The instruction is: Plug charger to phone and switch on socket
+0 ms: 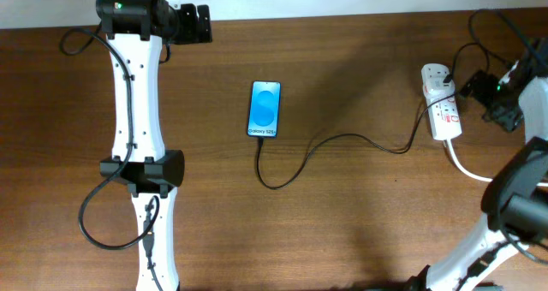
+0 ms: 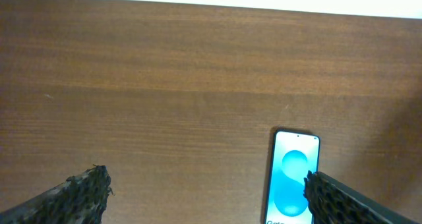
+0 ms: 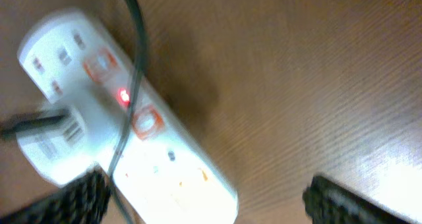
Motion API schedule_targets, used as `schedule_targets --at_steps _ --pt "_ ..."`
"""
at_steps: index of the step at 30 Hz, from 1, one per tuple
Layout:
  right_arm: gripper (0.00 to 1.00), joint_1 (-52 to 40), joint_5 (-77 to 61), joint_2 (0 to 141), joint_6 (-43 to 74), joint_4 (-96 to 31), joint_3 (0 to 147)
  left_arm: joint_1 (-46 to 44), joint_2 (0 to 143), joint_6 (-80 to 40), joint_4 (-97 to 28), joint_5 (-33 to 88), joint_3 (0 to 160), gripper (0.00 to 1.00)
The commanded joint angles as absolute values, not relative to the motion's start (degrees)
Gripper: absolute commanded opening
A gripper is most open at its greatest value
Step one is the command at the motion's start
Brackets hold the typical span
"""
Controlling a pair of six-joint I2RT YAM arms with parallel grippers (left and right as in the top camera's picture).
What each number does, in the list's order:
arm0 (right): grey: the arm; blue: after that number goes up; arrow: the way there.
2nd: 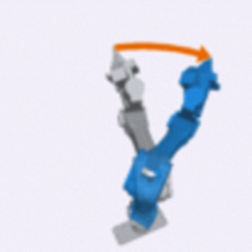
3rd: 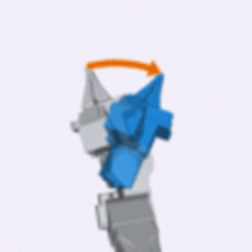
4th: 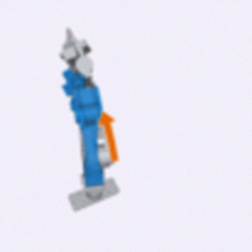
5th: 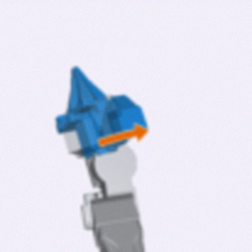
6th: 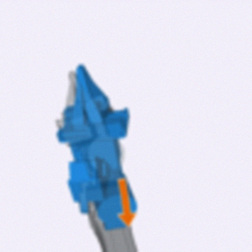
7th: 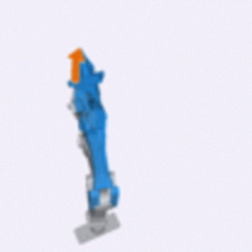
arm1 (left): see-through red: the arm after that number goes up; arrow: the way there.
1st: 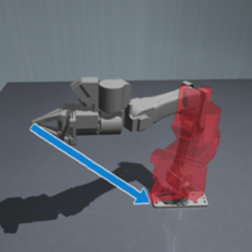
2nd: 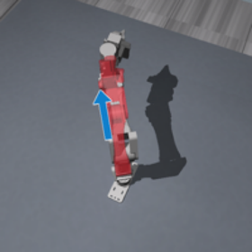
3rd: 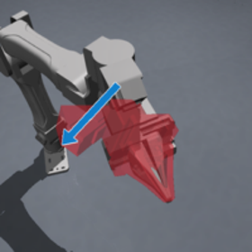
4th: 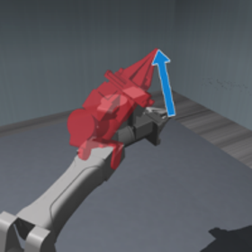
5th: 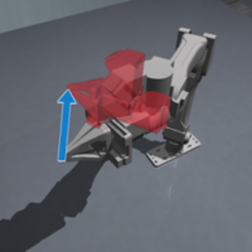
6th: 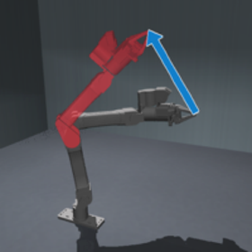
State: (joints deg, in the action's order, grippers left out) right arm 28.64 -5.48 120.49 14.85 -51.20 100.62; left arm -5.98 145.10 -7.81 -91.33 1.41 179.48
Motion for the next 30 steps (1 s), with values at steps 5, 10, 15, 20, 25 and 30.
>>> schedule_targets --at_steps 5,10,15,20,25,30 --pt "0.98 28.5 -5.1 129.4 13.7 -56.7 108.9 -5.8 145.7 -8.5 -91.4 0.6 179.3 0.99" --pt "0.98 28.5 0.3 130.5 13.7 -57.6 108.7 -5.8 145.7 -8.5 -91.4 0.6 179.3 0.99" --pt "0.98 28.5 -0.4 131.9 14.0 -53.4 108.7 -5.8 145.7 -8.5 -91.4 0.6 179.3 0.99" --pt "0.98 28.4 -3.7 132.8 13.9 -52.9 108.6 -5.8 145.7 -8.5 -91.4 0.6 179.3 0.99" --pt "0.98 28.3 -6.2 134.5 13.7 -53.1 107.9 -5.8 145.7 -8.5 -91.4 0.6 179.3 0.99" --pt "0.98 28.3 -6.2 135.7 13.7 -53.0 107.9 -5.8 145.7 -8.5 -91.4 0.6 179.3 0.99"
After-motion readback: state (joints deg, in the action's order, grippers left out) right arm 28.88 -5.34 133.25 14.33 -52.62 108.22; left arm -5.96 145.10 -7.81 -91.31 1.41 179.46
